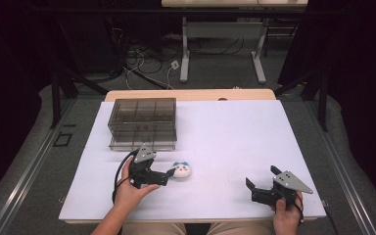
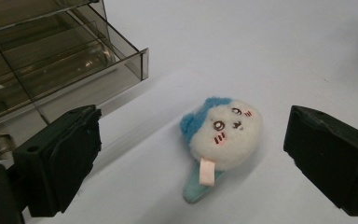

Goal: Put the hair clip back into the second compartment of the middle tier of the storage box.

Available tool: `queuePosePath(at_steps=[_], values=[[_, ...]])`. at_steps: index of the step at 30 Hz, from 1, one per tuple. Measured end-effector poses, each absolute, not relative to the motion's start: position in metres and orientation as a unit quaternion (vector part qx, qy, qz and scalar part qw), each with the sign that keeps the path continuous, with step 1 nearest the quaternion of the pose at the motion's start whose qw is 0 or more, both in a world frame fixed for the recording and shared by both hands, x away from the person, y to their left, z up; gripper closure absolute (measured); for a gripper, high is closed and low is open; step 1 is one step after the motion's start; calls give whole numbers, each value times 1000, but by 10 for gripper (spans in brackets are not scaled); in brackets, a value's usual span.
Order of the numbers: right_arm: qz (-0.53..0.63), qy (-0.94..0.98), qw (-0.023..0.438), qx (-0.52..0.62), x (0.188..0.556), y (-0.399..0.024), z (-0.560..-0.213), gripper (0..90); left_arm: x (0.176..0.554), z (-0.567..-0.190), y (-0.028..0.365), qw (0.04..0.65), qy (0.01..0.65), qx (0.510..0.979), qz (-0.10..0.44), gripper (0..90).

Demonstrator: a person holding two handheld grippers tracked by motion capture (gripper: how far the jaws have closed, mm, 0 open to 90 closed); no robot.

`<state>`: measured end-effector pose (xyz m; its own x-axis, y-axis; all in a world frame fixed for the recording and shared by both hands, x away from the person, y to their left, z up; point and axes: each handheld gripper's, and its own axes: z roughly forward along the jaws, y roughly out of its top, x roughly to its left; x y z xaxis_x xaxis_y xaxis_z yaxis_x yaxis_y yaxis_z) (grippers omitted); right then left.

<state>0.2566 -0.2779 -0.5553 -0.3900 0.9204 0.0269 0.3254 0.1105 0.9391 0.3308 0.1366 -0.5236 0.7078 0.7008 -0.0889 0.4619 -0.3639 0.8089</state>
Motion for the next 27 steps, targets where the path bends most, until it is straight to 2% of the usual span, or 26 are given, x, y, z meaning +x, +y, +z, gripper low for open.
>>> queuePosePath(at_steps=[27], values=[[483, 679, 305, 461, 257, -278, -556, 0, 343, -536, 107, 386, 352, 846, 103, 57]])
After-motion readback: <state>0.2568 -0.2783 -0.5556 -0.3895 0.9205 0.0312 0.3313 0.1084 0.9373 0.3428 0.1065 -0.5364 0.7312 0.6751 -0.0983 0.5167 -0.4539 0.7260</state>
